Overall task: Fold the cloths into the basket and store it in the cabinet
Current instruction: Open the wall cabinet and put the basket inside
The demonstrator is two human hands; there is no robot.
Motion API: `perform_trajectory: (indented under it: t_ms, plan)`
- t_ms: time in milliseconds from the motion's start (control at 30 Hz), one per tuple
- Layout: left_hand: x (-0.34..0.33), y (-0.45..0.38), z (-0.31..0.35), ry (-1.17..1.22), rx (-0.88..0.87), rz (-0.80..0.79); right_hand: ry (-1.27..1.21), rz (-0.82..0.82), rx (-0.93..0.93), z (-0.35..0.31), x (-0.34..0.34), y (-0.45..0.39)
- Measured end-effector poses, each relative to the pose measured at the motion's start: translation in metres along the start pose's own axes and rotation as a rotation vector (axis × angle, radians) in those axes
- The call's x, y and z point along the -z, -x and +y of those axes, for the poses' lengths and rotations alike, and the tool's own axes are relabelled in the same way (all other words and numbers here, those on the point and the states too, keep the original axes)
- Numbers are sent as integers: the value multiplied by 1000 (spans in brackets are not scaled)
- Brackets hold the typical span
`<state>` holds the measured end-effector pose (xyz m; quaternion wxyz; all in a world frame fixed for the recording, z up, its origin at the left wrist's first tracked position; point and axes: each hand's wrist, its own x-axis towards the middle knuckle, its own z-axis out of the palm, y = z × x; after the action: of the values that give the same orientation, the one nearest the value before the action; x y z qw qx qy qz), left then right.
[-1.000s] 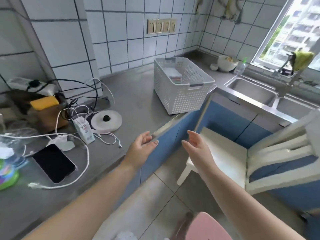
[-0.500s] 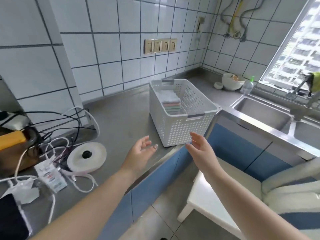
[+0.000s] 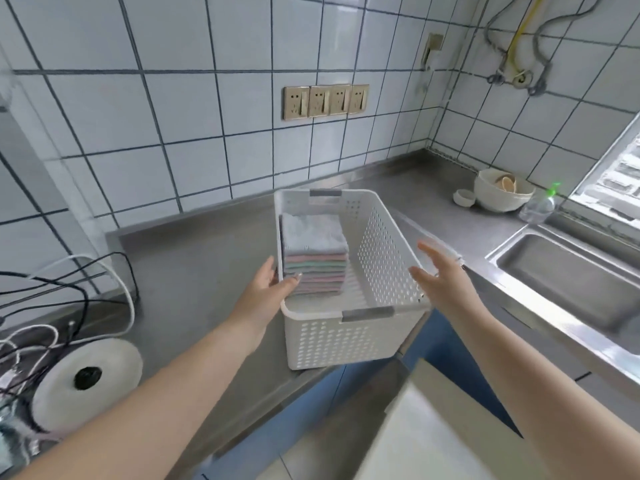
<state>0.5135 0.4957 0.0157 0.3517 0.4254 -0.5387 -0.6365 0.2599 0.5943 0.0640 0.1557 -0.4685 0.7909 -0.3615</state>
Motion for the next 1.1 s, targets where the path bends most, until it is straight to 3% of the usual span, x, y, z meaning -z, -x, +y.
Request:
perform_trajectory:
  t_ms: [133,333,467,767,1100]
  plan:
    - [-14,-14,-4,-58,-20,0,-180,-206,-152,22,-6,-27]
    - [-15,-8,-23,-22,-15,30,-370,-289,-251,42,-15,-38]
    - [-15,-5,-29,25,-4,-56,-549,-382,-356,49,-16,-41]
    - [-12,1,-28,56,-13,-110,-572,-402,-397,54,-13,-34]
    - [5,62,-19,27,-40,-219,-596,-324,-389,36,5,53]
